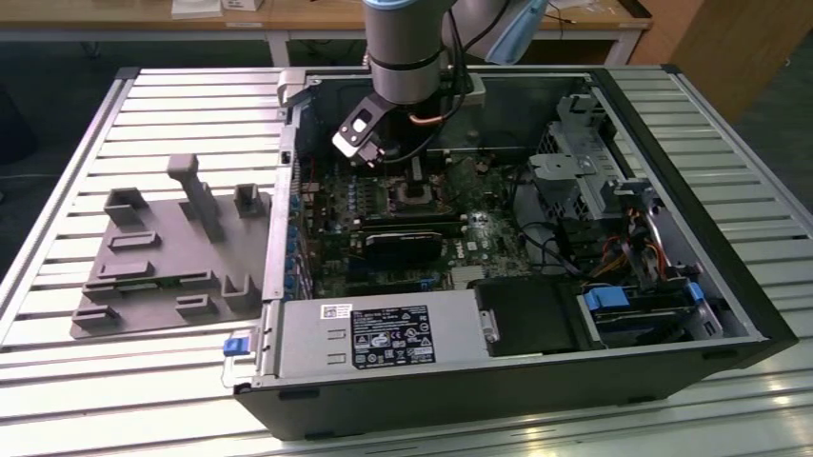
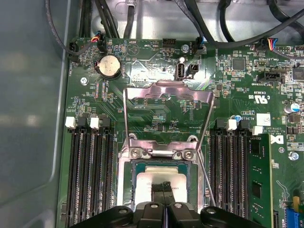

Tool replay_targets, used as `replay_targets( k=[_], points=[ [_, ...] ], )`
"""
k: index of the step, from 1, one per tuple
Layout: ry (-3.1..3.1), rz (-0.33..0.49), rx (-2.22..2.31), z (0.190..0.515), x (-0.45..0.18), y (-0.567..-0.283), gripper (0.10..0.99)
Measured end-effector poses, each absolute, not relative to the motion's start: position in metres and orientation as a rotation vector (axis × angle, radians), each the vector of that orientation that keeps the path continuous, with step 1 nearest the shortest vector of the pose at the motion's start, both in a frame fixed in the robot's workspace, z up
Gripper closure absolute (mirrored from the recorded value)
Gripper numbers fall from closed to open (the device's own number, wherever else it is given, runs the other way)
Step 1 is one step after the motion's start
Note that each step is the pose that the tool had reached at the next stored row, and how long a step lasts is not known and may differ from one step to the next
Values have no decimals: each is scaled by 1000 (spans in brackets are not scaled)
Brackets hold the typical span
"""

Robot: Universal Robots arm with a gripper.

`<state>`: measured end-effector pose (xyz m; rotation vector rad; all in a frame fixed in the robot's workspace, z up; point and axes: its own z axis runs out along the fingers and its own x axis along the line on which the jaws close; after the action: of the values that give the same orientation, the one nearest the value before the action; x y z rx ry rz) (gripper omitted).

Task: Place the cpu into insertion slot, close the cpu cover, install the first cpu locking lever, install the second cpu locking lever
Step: 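Place the cpu into insertion slot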

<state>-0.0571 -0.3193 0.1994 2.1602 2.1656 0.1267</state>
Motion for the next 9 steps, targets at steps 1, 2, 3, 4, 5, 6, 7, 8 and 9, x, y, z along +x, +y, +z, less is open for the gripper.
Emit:
replay_targets(
  k=[1,2,3,4,5,6,7,8,9],
  points=[
    [2166,127,2160,200,-57,-319,984],
    [2165,126,2160,200,-57,-319,984],
    [2165,126,2161,201,-57,-319,984],
    [2164,126,2162,202,-57,-319,984],
    [2163,126,2162,203,-57,-319,984],
    [2162,126,2164,204,-57,-319,984],
    [2160,126,2165,205,-57,-319,984],
    [2159,126,2167,207,-57,-319,984],
    [2158,126,2168,208,-57,-319,984]
  ],
)
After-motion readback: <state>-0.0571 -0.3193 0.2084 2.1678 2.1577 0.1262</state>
